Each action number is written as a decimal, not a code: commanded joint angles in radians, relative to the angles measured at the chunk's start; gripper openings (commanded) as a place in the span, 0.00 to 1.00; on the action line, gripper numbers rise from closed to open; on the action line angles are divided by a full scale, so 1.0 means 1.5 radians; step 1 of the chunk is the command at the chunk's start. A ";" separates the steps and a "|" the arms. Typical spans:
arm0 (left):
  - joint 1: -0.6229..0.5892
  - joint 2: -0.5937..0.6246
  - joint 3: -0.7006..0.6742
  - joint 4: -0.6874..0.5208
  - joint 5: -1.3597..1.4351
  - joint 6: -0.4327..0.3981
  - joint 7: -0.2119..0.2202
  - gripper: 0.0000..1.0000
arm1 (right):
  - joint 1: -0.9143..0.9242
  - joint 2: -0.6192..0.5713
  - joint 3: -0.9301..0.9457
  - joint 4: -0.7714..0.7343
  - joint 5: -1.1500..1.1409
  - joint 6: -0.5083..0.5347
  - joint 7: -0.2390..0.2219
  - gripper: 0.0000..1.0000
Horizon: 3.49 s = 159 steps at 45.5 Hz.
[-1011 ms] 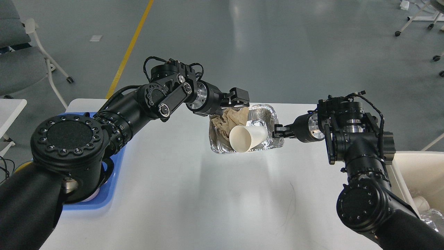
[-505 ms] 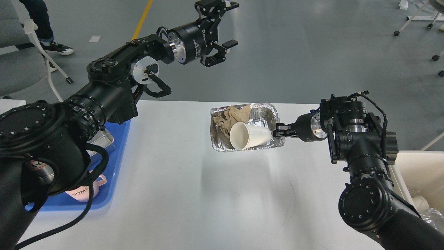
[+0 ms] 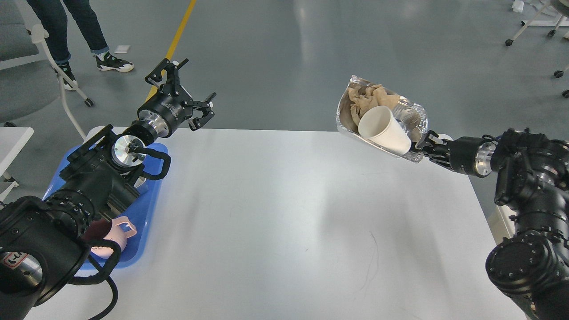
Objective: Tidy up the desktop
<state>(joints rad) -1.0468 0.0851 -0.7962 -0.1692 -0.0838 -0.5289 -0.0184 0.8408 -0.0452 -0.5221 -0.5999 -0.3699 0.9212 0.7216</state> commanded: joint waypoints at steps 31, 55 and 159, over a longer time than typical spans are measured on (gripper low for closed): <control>0.084 0.024 0.002 0.000 0.007 0.006 0.000 0.97 | -0.176 -0.110 0.283 -0.152 0.013 -0.041 -0.002 0.00; 0.091 0.024 0.008 0.000 0.009 0.010 0.001 0.97 | -0.232 -0.111 0.332 -0.175 0.042 -0.045 -0.002 0.00; 0.089 0.054 0.013 0.000 0.025 0.024 0.001 0.97 | -0.277 -0.137 0.422 -0.167 0.073 -0.113 -0.033 0.00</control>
<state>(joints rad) -0.9123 0.1664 -0.7762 -0.1687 -0.0460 -0.4949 -0.0169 0.3998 -0.2456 0.1215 -0.8535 -0.2609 0.7474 0.6650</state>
